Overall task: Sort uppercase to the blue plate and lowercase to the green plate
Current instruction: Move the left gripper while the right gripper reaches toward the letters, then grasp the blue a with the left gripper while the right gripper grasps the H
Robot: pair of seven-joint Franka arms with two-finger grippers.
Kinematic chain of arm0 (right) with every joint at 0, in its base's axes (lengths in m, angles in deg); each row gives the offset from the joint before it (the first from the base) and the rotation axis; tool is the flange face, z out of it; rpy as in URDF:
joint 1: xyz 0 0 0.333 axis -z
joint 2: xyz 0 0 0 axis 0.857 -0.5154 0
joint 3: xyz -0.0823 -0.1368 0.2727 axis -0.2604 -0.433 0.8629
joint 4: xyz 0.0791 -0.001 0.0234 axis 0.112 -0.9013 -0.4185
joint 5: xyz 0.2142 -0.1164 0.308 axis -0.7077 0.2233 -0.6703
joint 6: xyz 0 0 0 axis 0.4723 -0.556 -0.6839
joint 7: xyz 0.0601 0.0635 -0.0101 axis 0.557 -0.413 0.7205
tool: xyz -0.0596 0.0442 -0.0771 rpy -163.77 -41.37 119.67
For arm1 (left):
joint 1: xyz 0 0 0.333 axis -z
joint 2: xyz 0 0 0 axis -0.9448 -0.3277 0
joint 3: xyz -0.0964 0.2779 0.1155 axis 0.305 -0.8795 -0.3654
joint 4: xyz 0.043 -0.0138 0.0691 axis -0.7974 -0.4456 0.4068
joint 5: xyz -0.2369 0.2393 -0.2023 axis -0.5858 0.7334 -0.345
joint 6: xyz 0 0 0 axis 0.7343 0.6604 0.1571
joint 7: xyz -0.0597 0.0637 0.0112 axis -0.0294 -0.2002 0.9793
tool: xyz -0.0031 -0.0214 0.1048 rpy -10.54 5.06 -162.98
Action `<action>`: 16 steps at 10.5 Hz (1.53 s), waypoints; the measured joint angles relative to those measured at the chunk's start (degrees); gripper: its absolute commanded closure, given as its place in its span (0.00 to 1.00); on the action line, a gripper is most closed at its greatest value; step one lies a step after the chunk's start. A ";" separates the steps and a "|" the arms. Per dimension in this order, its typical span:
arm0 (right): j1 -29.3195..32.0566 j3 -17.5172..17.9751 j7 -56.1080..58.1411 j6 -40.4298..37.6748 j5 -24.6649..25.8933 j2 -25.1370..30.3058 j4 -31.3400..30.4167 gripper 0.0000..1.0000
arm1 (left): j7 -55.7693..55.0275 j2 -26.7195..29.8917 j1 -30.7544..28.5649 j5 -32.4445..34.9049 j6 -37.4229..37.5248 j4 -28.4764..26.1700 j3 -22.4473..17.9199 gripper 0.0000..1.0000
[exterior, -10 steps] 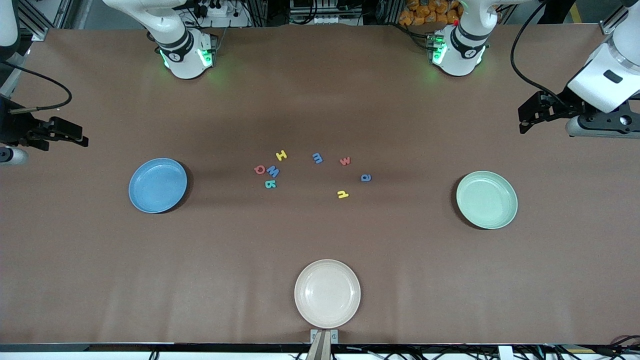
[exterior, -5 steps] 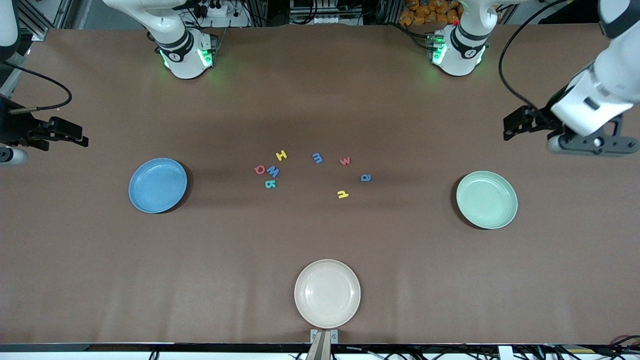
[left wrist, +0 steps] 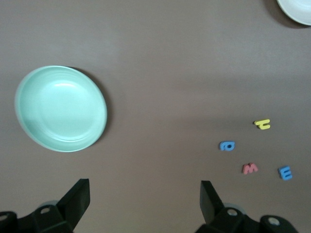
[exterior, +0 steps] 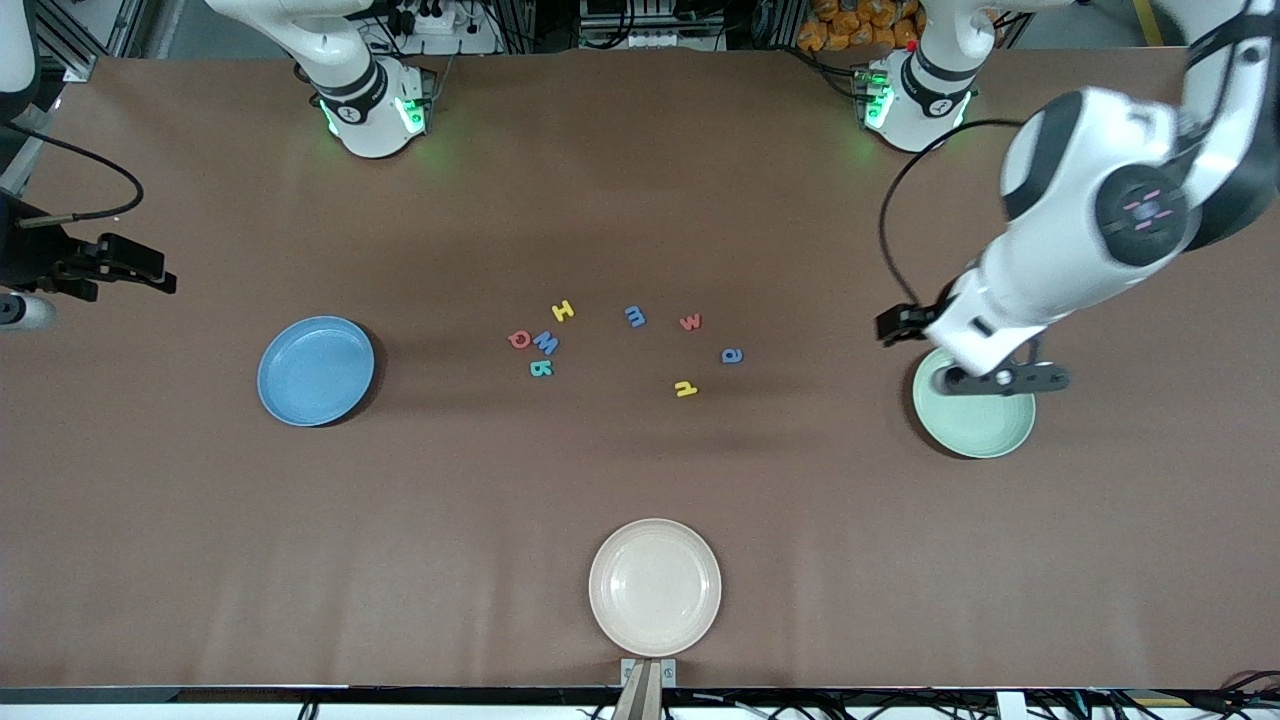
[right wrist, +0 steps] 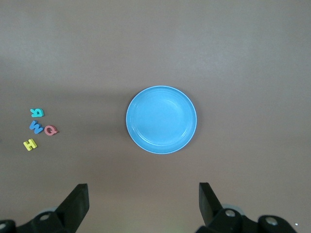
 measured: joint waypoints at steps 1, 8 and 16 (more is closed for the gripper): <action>0.00 -0.01 0.00 0.00 0.00 0.00 0.00 0.00 | -2.37 -2.08 1.70 0.45 -1.42 -0.02 0.02 0.00; -9.18 0.25 -12.39 0.27 -0.42 -0.16 -0.66 0.00 | -9.91 -11.10 7.16 1.41 -8.27 -0.06 0.05 0.00; -25.01 0.57 -29.73 26.13 -4.86 -1.45 -22.12 0.00 | -17.43 -22.20 15.35 5.17 -19.95 -1.22 0.09 0.00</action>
